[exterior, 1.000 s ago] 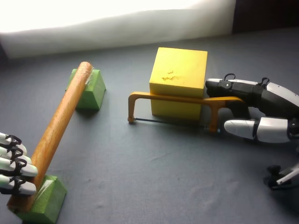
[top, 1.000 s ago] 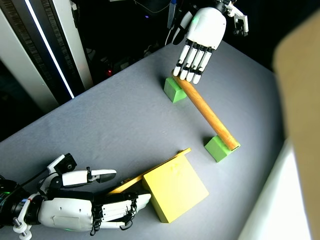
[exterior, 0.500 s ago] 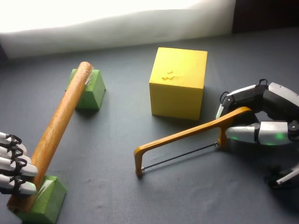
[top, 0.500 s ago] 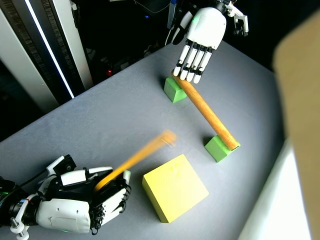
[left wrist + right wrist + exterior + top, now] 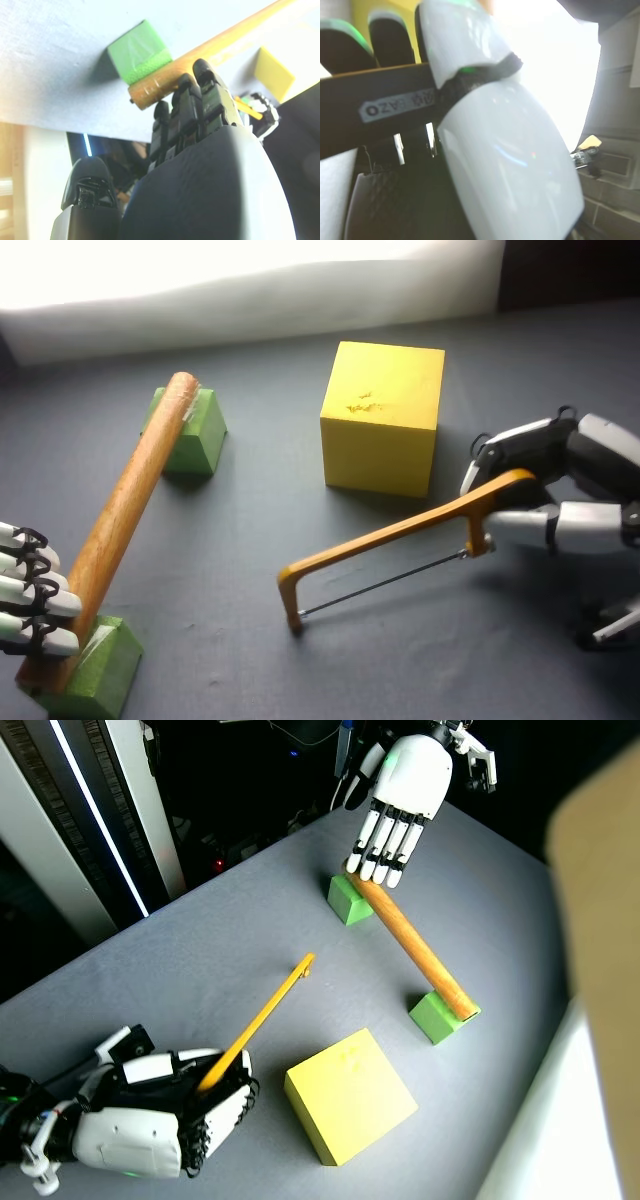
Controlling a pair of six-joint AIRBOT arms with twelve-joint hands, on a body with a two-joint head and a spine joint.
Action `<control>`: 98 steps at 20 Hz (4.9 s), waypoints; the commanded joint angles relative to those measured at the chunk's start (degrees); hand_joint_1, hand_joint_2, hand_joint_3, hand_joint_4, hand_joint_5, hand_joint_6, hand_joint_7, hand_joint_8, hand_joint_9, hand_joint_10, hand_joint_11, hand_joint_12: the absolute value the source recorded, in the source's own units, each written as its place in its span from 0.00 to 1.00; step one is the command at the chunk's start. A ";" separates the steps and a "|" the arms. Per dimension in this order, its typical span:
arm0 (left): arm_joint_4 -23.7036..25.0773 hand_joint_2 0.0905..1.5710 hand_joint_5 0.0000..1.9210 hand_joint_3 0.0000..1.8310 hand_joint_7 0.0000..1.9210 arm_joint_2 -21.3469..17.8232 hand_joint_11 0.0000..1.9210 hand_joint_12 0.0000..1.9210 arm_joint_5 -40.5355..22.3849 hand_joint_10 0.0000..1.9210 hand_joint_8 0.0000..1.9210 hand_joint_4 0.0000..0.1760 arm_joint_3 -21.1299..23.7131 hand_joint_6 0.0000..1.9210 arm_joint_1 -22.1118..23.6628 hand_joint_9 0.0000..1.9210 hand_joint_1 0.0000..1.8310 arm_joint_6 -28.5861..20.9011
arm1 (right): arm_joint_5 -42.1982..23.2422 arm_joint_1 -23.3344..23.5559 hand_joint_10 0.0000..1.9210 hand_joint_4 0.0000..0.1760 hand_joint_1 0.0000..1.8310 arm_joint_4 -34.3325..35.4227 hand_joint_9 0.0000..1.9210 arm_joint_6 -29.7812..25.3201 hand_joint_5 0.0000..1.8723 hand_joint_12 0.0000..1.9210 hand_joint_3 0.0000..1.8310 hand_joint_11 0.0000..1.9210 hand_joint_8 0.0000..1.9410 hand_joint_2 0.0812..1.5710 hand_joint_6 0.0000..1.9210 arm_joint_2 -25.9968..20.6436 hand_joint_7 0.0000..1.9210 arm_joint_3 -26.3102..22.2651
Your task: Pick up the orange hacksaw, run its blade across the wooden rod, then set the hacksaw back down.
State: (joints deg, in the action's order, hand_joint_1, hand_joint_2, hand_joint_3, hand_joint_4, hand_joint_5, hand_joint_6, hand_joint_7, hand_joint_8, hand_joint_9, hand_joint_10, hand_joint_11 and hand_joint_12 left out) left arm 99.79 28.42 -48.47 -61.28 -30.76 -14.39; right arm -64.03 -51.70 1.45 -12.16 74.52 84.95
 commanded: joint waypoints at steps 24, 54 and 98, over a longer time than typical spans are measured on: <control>-2.69 0.79 0.06 0.00 0.05 0.15 0.00 0.18 1.03 0.00 0.00 0.00 -0.67 0.00 0.27 0.06 0.05 0.37 | -32.75 5.57 0.64 0.00 0.76 22.52 0.55 24.39 0.51 0.75 0.00 0.51 0.44 0.67 0.40 -6.63 0.56 -22.61; -2.69 0.79 0.05 0.00 0.04 0.51 0.00 0.16 1.16 0.00 0.00 0.00 -0.80 0.00 0.41 0.04 0.05 0.37 | -34.52 13.45 0.66 0.00 0.75 32.04 0.51 28.40 0.47 0.70 0.00 0.51 0.50 0.69 0.47 17.54 0.51 -15.58; -2.69 0.79 0.06 0.00 0.05 2.79 0.00 0.19 1.83 0.00 0.00 0.00 -1.29 0.00 0.53 0.06 0.04 0.37 | -16.45 17.04 0.54 0.00 0.70 35.02 0.56 36.94 0.52 0.69 0.00 0.52 0.49 0.68 0.45 27.84 0.57 -7.03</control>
State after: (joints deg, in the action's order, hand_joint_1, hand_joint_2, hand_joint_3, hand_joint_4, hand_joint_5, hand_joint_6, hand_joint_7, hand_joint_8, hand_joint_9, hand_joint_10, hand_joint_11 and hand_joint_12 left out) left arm 98.32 30.55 -47.66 -62.46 -30.70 -14.22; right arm -75.79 -35.29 40.88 25.54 102.52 78.00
